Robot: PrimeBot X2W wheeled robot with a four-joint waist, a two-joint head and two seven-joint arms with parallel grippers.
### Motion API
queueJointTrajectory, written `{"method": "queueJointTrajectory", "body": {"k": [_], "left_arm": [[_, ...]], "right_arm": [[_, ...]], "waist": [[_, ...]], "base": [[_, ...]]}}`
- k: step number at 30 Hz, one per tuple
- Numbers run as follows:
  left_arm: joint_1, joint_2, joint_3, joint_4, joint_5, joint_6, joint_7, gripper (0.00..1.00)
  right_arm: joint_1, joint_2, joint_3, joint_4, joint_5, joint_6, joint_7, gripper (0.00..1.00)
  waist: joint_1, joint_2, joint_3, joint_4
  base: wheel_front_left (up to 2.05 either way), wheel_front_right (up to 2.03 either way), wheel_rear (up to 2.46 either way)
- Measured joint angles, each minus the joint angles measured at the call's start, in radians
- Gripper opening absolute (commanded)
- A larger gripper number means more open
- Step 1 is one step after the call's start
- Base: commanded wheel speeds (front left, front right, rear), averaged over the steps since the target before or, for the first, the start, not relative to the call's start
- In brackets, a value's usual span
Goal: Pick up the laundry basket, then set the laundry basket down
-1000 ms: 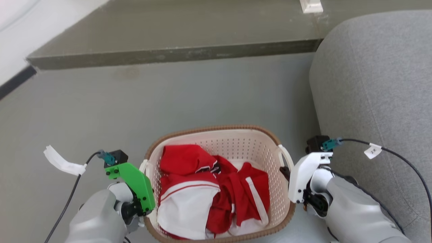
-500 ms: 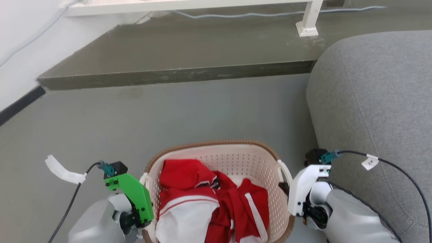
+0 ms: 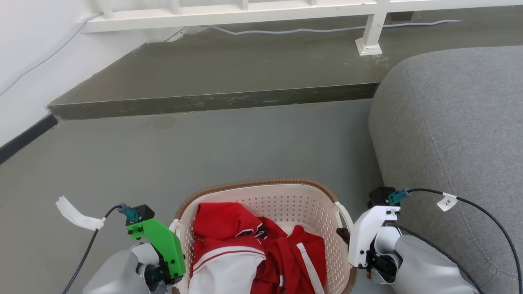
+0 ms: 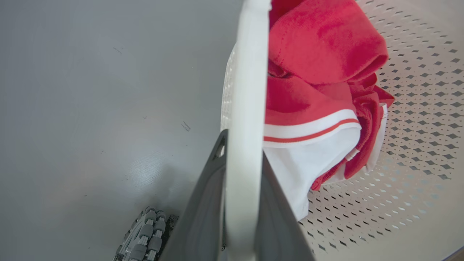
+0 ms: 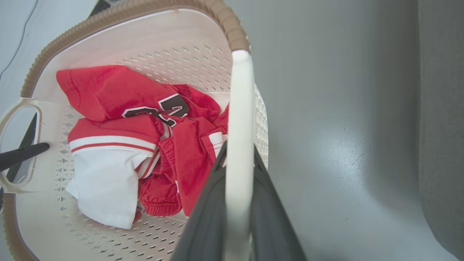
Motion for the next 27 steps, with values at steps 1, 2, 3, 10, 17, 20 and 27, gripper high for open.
{"method": "queueJointTrajectory", "body": {"k": [1,2,3,10,17,20,27], "left_arm": [[0.000,0.001,-0.001,0.000,-0.002,0.000,0.000,0.00],[0.000,0.001,-0.001,0.000,-0.004,0.000,0.000,0.00],[0.000,0.001,-0.001,0.000,-0.004,0.000,0.000,0.00],[0.001,0.002,-0.005,0.000,-0.006,0.000,0.000,0.00],[0.004,0.004,-0.005,0.001,-0.018,0.000,0.000,0.00],[0.007,0.004,-0.006,0.002,-0.021,0.000,0.000,0.00],[0.010,0.005,-0.007,0.002,-0.022,0.000,0.000,0.00]], "right_arm": [[0.000,0.000,0.001,0.000,0.000,0.000,0.000,0.00],[0.001,0.000,0.002,0.000,0.001,0.000,0.000,0.00],[0.001,0.000,0.002,0.000,0.001,0.000,0.000,0.00],[0.011,0.000,0.008,0.000,0.010,0.000,0.000,0.00],[0.012,0.000,0.015,0.000,0.020,0.000,0.000,0.00],[0.013,0.000,0.018,0.000,0.025,0.000,0.000,0.00],[0.013,0.000,0.028,0.000,0.029,0.000,0.000,0.00]], "waist": [[0.0000,0.0000,-0.001,0.000],[0.0000,0.0000,-0.002,-0.001],[0.0000,0.0000,-0.002,-0.001],[0.0000,0.0000,-0.005,-0.001],[0.0000,0.0000,-0.008,-0.002],[0.0000,0.0000,-0.009,-0.003],[0.0000,0.0000,-0.010,-0.002]], "base": [[0.00,0.00,0.00],[0.00,0.00,0.00],[0.00,0.00,0.00],[0.00,0.00,0.00],[0.00,0.00,0.00],[0.00,0.00,0.00],[0.00,0.00,0.00]]}}
